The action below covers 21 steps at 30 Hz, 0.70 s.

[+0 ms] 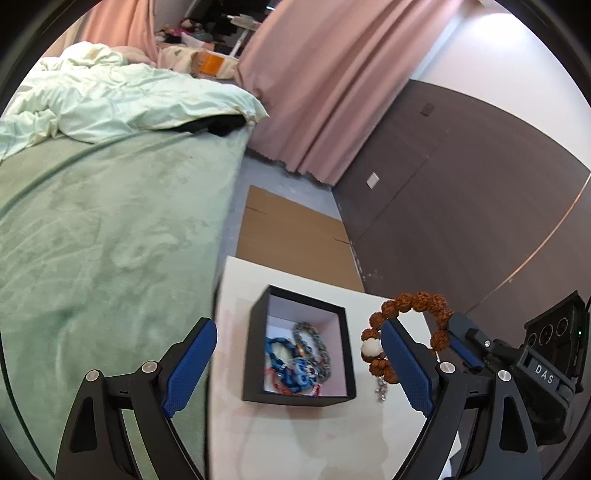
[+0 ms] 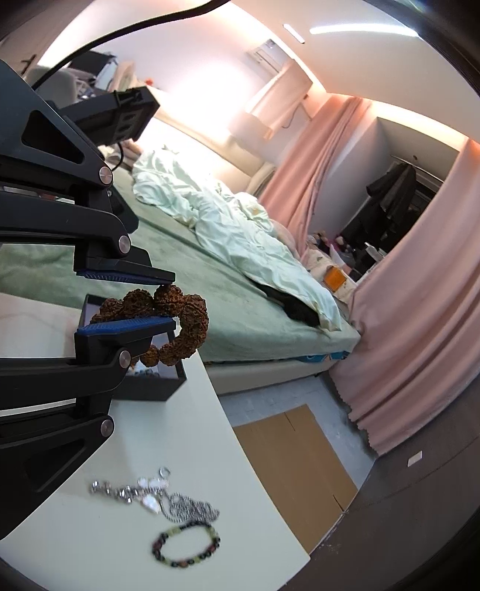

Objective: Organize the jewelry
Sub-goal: 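Carry the brown bead bracelet into the black box and open the right gripper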

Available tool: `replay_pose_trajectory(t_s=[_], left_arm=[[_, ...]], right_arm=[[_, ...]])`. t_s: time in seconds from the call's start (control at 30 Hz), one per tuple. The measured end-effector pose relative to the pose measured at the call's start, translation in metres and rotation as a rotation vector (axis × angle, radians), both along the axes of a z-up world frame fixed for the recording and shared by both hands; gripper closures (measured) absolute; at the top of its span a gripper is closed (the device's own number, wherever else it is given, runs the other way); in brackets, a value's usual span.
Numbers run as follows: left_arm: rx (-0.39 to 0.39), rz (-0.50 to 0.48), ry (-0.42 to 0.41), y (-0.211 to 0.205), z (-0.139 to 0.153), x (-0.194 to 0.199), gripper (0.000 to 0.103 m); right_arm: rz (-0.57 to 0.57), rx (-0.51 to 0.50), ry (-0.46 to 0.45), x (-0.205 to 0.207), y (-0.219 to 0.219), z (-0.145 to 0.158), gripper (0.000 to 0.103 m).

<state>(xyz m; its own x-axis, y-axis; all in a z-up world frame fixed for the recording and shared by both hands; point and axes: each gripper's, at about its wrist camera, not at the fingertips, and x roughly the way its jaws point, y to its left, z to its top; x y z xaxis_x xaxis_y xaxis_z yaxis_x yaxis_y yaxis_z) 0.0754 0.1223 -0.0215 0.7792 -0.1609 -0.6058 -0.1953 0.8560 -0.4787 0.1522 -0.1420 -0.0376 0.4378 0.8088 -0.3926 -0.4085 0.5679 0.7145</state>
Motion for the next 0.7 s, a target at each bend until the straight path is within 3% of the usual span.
replay_pose_trajectory(t_s=[0.17, 0.3, 0.4, 0.7], left_arm=[[0.009, 0.029, 0.008, 0.008, -0.003, -0.001, 0.012], [0.012, 0.039, 0.01, 0.007, -0.005, 0.002, 0.012], [0.017, 0.035, 0.006, 0.003, -0.004, 0.002, 0.012], [0.045, -0.02, 0.002, -0.026, -0.003, 0.009, 0.012]], right_arm=[[0.037, -0.055, 0.002, 0.003, 0.027, -0.01, 0.083], [0.095, -0.136, 0.074, 0.011, 0.046, -0.026, 0.08], [0.045, -0.135, 0.068, 0.011, 0.03, -0.025, 0.054], [-0.087, -0.098, 0.091, 0.011, -0.041, -0.016, 0.05]])
